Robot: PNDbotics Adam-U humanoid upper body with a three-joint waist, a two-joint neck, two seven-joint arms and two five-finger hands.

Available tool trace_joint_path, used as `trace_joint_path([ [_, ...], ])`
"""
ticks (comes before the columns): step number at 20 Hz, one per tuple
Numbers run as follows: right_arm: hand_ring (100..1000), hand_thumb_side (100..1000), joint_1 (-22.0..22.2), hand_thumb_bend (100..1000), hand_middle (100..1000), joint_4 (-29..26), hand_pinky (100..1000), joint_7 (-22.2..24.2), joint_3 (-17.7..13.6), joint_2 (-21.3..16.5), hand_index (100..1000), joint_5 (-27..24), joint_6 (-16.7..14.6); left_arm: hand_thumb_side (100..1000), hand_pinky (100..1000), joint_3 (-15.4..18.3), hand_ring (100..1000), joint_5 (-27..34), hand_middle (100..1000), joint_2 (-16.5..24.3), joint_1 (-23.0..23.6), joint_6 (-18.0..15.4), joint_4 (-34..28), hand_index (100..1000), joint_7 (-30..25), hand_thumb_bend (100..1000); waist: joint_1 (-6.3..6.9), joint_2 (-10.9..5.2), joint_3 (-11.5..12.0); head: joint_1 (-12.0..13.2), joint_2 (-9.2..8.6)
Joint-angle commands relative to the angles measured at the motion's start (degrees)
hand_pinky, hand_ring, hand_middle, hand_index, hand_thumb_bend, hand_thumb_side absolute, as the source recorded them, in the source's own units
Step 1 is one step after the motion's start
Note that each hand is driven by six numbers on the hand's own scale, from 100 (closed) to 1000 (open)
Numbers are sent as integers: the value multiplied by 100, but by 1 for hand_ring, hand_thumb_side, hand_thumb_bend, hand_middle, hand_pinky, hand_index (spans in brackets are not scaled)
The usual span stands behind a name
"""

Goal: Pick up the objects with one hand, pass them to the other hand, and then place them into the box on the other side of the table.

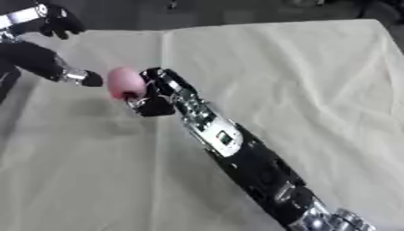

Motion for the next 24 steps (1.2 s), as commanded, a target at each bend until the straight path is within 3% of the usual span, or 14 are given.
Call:
trace_joint_path([
  [1,540,100,-151,100,518,-41,694,-108,31,89,542,-25,-68,362,859,-8,778,9,750,-49,-128,21,27,812,-257,807,95,-209,6,17,-10],
  [11,538,100,-207,100,518,-5,694,-110,98,180,542,120,-202,320,846,-15,764,173,728,-100,-38,74,-61,793,-377,765,81,-182,32,-31,-34],
  [13,538,100,-217,100,518,-47,695,-75,121,183,542,110,-256,318,834,-33,752,122,707,-109,-17,110,-17,772,-319,687,75,-181,31,-41,-41],
  [15,538,100,-223,100,517,-76,694,-41,136,185,541,102,-298,316,818,-45,726,78,668,-126,8,151,39,723,-219,552,73,-179,32,-45,-45],
  [17,538,100,-223,100,517,-86,695,-22,143,185,542,97,-315,271,801,-59,671,76,594,-136,24,192,82,626,-135,417,73,-178,34,-49,-42],
  [21,537,100,-216,100,517,-87,695,5,155,187,541,98,-319,119,792,-94,637,98,537,-151,38,214,96,538,-90,304,68,-174,32,-50,-48],
  [24,536,100,-212,100,517,-109,695,53,172,192,542,64,-358,100,789,-124,633,35,531,-178,44,182,168,533,-138,288,65,-172,29,-44,-57],
])
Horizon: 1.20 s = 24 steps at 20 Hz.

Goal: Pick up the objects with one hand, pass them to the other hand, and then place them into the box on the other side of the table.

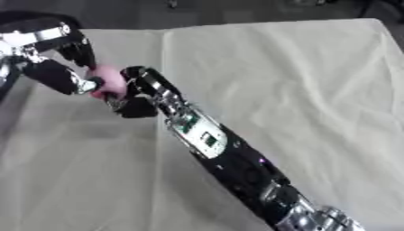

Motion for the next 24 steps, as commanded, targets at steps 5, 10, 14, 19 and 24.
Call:
trace_joint_path([
  [5,534,100,-92,100,517,-170,695,125,22,6,541,-88,-209,100,787,-51,651,-189,559,-17,-65,-156,155,579,-443,320,67,-170,-2,0,-53],
  [10,533,100,-7,100,516,-352,695,185,39,-232,541,-268,-299,100,804,-3,686,-370,610,-30,-43,-281,143,724,-585,532,58,-161,0,-12,-55],
  [14,533,100,32,100,516,-461,694,185,52,-328,541,-347,-239,100,804,7,696,-566,622,-23,-34,-305,81,772,-488,602,53,-156,9,-22,-59],
  [19,532,100,43,100,516,-496,694,190,69,-347,540,-373,-214,100,802,-13,701,-660,630,-57,-19,-350,119,796,-511,633,45,-155,12,-21,-69],
  [24,532,100,41,100,516,-491,694,193,80,-349,540,-362,-210,100,802,-10,704,-676,635,-66,-12,-371,122,799,-523,656,43,-150,14,-28,-65],
])
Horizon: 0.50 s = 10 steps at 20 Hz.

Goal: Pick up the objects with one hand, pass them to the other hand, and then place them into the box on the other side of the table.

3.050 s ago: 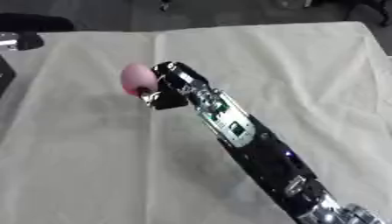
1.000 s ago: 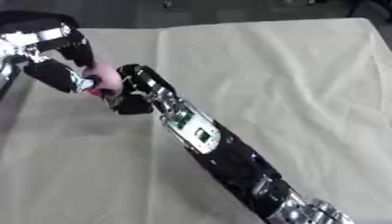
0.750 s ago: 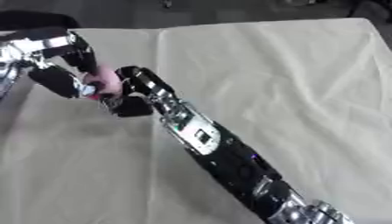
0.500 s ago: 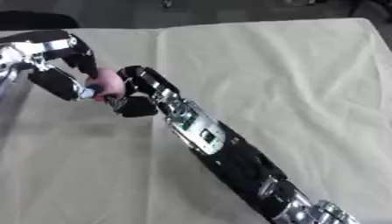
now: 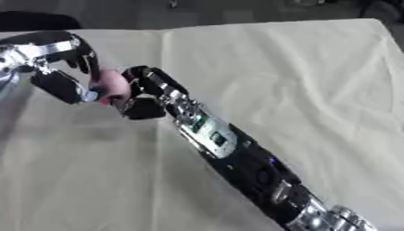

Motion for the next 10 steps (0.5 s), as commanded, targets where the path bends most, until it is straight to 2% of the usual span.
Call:
trace_joint_path([
  [1,531,100,-97,100,516,-186,694,12,-15,-43,540,-47,-10,100,802,29,705,-45,637,31,-58,37,-13,799,-59,662,42,-149,8,-19,-63],
  [7,534,100,-101,100,518,-188,690,7,-6,-52,536,-37,6,100,805,24,719,-31,660,26,-56,14,-28,807,-81,705,36,-141,16,-26,-64],
  [10,539,100,-104,100,520,-198,687,-39,-6,-59,534,-4,37,124,811,33,730,-25,674,36,-49,-4,-105,823,-106,770,31,-138,19,-31,-67],
])
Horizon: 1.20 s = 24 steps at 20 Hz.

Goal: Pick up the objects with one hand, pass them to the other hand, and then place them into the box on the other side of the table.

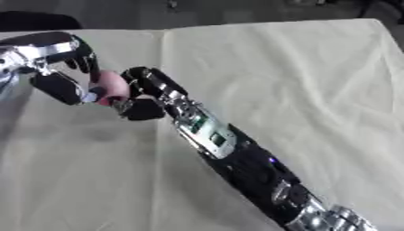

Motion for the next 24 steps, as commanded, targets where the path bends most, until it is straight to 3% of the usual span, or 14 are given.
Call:
trace_joint_path([
  [1,540,100,-102,100,521,-192,687,-53,-13,-57,533,4,40,134,813,32,734,-27,678,49,-60,21,-134,825,-102,787,29,-138,11,-22,-66],
  [4,538,100,-95,100,519,-172,686,-111,-32,-71,532,25,114,182,819,22,742,-53,687,101,-45,-3,-257,830,-192,812,26,-139,14,-24,-77],
  [14,535,100,-76,100,516,-94,686,-179,-59,-87,529,53,138,215,832,106,755,-175,700,233,10,44,-730,835,-388,823,21,-134,27,-44,-110],
  [24,534,100,-60,100,516,-143,688,-156,-45,-90,528,9,119,191,837,145,758,-519,701,236,51,100,-734,835,-303,785,14,-120,28,-50,-135],
])
